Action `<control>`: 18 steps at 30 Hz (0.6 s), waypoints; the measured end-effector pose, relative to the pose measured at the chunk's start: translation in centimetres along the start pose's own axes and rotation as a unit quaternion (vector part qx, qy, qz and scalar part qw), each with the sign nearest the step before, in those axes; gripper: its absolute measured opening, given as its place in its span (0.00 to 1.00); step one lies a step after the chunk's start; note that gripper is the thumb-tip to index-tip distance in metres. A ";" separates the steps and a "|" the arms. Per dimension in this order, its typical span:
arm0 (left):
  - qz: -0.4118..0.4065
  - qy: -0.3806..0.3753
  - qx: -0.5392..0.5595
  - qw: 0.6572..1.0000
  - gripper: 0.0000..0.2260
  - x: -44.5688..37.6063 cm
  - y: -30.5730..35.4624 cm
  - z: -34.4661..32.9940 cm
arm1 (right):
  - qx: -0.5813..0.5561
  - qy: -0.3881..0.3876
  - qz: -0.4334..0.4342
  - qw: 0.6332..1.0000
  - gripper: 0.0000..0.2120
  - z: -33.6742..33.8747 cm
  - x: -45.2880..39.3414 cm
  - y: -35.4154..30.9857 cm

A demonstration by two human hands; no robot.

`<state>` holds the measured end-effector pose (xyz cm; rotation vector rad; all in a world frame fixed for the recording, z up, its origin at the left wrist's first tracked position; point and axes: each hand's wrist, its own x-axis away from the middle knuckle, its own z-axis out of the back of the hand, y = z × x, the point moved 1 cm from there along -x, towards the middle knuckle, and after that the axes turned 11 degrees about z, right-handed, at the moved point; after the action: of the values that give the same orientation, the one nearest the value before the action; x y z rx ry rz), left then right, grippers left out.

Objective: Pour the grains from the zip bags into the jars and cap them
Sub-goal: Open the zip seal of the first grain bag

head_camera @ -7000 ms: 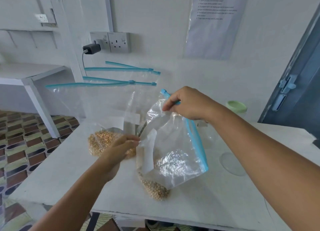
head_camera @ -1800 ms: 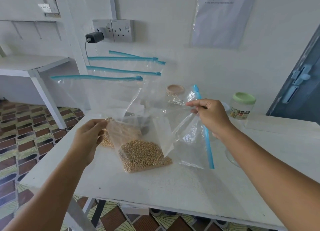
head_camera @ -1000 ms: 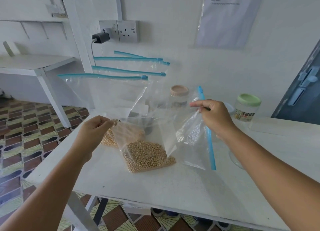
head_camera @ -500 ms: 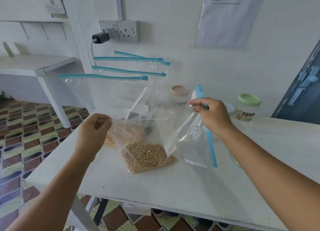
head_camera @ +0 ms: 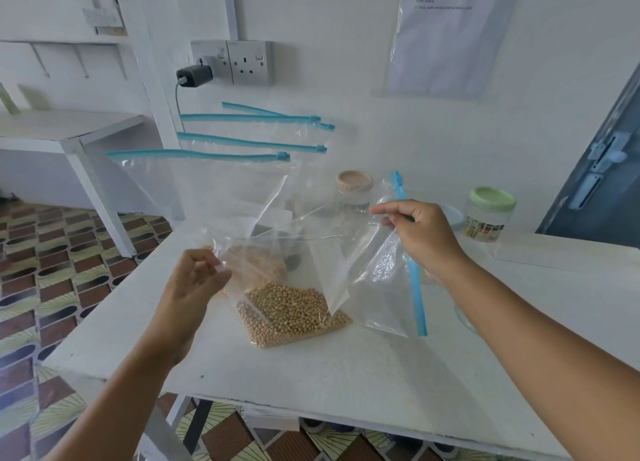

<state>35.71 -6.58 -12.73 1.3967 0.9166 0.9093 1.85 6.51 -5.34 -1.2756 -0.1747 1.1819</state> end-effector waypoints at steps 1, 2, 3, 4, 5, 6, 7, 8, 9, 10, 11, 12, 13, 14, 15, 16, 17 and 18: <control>0.003 -0.010 -0.009 1.000 0.07 0.2 -0.4 0.0 | 0.001 -0.001 -0.001 1.000 0.22 0.0 0.0 0.1; 0.006 -0.013 -0.011 1.000 0.06 0.2 -0.6 -0.1 | 0.001 -0.001 -0.002 1.000 0.22 0.0 -0.1 0.2; 0.010 -0.014 -0.007 1.000 0.07 0.0 -0.6 -0.1 | 0.001 -0.002 -0.002 1.000 0.22 -0.1 -0.1 0.2; 0.013 -0.013 0.001 1.000 0.07 -0.2 -0.5 -0.2 | -0.002 -0.003 -0.001 1.000 0.22 -0.2 -0.1 0.2; 0.010 -0.006 0.005 1.000 0.08 -0.6 -0.4 -0.3 | -0.004 -0.004 0.001 1.000 0.23 -0.2 -0.1 0.1; 0.003 0.012 0.002 1.000 0.09 -1.0 -0.4 -0.5 | -0.006 -0.003 0.005 1.000 0.23 -0.3 -0.1 -0.1; -0.006 0.033 -0.006 0.999 0.11 -1.4 -0.6 -0.6 | -0.007 0.000 0.009 1.000 0.23 -0.3 -0.1 -0.2; -0.009 0.049 -0.008 0.999 0.13 -1.6 -0.8 -0.7 | -0.008 0.004 0.012 1.000 0.24 -0.3 -0.1 -0.3; -0.007 0.056 -0.008 0.998 0.15 -1.6 -1.0 -0.9 | -0.009 0.005 0.014 1.000 0.24 -0.3 -0.1 -0.3; 0.002 0.049 -0.008 0.999 0.17 -1.5 -1.2 -1.0 | -0.012 0.002 0.014 1.000 0.24 -0.3 0.0 -0.2; 0.017 0.027 -0.014 0.999 0.19 -1.2 -1.4 -1.1 | -0.015 -0.005 0.013 1.000 0.24 -0.2 0.1 -0.1; 0.036 -0.002 -0.020 0.999 0.19 -0.8 -1.7 -1.1 | -0.017 -0.015 0.010 1.000 0.24 -0.2 0.1 0.2; 0.053 -0.033 -0.028 0.998 0.18 -0.4 -2.1 -1.2 | -0.018 -0.028 0.008 0.999 0.23 0.0 0.2 0.4; 0.066 -0.064 -0.039 0.995 0.15 -0.1 -2.5 -1.2 | -0.019 -0.044 0.006 0.999 0.22 0.2 0.3 0.6; 0.075 -0.089 -0.044 0.992 0.08 0.2 -2.8 -1.1 | -0.020 -0.064 0.005 0.998 0.20 0.4 0.4 0.5; 0.086 -0.111 -0.045 0.989 0.07 0.5 -2.9 -1.1 | -0.016 -0.085 0.005 0.996 0.18 0.7 0.5 0.5; 0.093 -0.124 -0.045 0.987 0.17 0.4 -3.2 -1.0 | -0.010 -0.105 0.005 0.994 0.17 1.0 0.6 0.5; 0.096 -0.130 -0.048 0.986 0.26 0.3 -3.4 -1.0 | -0.004 -0.127 0.005 0.992 0.16 1.3 0.7 0.5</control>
<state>34.86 -5.89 -16.08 1.4959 0.5422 0.8774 0.97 7.78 -5.58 -1.1301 -0.3604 1.3525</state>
